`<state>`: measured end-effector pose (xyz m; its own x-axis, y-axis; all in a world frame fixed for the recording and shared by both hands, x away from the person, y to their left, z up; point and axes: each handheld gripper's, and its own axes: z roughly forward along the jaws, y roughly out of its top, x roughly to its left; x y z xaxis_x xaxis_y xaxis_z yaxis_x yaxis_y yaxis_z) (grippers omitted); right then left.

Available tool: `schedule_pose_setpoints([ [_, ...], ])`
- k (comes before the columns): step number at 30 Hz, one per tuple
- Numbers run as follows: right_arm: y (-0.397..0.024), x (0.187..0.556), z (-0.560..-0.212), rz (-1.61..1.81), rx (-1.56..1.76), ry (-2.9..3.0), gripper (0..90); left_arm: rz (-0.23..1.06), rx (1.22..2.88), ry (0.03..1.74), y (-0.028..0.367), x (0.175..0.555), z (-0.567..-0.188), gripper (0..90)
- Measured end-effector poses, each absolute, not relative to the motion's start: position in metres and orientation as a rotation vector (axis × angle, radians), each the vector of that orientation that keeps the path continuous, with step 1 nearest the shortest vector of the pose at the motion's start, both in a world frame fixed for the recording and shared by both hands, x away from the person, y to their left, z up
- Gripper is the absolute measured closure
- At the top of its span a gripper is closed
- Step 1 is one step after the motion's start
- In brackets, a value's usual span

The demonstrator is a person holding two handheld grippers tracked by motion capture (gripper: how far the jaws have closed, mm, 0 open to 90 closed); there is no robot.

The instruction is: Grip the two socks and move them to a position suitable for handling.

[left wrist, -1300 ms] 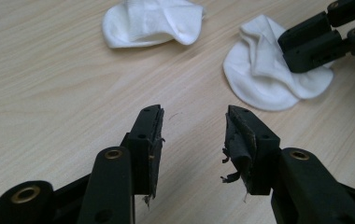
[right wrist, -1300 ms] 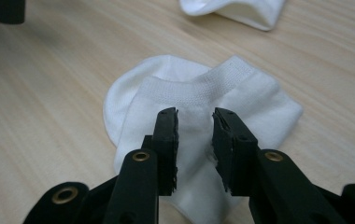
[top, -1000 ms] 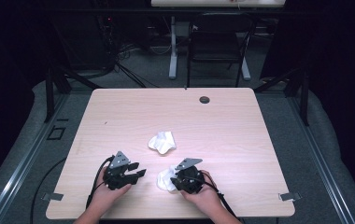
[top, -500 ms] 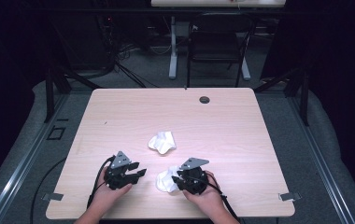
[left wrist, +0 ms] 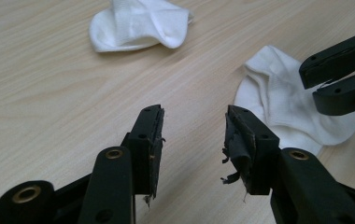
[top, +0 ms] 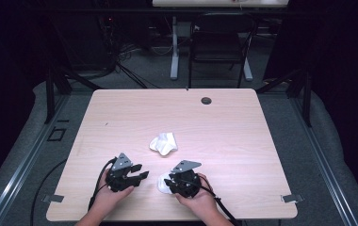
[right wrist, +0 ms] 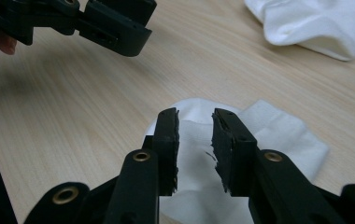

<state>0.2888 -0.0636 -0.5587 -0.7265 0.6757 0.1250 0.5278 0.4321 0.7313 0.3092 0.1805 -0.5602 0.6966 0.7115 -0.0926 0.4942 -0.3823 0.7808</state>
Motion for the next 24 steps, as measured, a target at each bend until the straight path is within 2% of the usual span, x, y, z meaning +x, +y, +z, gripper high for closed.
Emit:
schedule_pose_setpoints([
  [14,-0.048,0.286,-0.574,1.061,0.986,2.500,68.4,0.292,2.078,0.900,0.165,0.304,-0.562,60.4],
  [21,-0.048,0.286,-0.574,1.061,1.020,2.484,82.7,0.296,2.087,0.887,0.164,0.301,-0.563,60.0],
  [24,-0.051,0.287,-0.573,1.091,1.054,2.485,86.1,0.282,2.084,0.889,0.163,0.300,-0.563,60.0],
])
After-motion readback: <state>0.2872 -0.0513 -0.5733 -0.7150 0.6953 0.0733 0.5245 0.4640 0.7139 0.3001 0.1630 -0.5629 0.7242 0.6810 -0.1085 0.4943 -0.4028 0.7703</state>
